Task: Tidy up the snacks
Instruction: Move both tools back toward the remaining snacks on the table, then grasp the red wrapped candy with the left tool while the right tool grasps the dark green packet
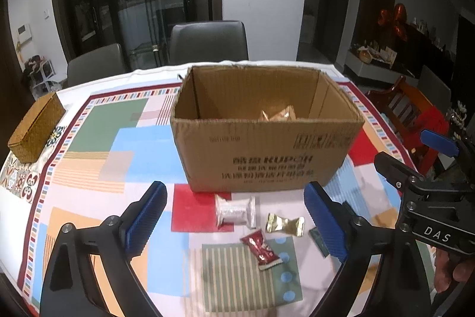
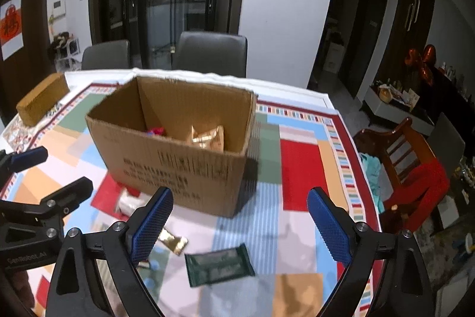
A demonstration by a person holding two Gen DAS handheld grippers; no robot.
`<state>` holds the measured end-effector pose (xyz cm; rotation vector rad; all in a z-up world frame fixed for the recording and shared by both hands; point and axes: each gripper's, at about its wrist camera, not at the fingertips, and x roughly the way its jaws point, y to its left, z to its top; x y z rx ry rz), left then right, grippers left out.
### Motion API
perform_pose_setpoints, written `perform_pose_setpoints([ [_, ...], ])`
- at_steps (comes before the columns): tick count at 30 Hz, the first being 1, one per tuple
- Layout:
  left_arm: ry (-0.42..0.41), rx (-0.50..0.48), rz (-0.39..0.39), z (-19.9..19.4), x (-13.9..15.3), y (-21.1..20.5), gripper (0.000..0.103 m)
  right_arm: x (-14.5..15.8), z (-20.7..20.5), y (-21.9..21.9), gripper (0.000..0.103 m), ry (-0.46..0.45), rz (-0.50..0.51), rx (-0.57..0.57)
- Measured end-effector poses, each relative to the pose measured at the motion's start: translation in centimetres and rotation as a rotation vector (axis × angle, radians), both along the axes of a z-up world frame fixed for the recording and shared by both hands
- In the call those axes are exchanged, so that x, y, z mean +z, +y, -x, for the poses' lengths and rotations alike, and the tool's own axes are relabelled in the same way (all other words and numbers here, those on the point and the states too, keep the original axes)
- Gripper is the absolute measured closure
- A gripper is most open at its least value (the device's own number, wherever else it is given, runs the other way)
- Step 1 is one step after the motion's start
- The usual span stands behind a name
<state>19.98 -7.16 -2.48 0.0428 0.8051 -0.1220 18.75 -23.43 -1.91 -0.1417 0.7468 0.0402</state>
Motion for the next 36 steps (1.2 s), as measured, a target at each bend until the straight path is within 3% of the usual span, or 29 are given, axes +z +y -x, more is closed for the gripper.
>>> perform_pose_setpoints([
  [16, 0.137, -0.017, -0.019, 0.7, -5.0, -0.7, 0.008, -4.5, 0.6, 0.2, 0.01, 0.153, 0.069, 0.059],
  [36, 0.271, -0.05, -0.084, 0.9, -10.2, -2.0, 0.008, -9.1, -0.1, 0.4, 0.01, 0.315, 0.077, 0.088],
])
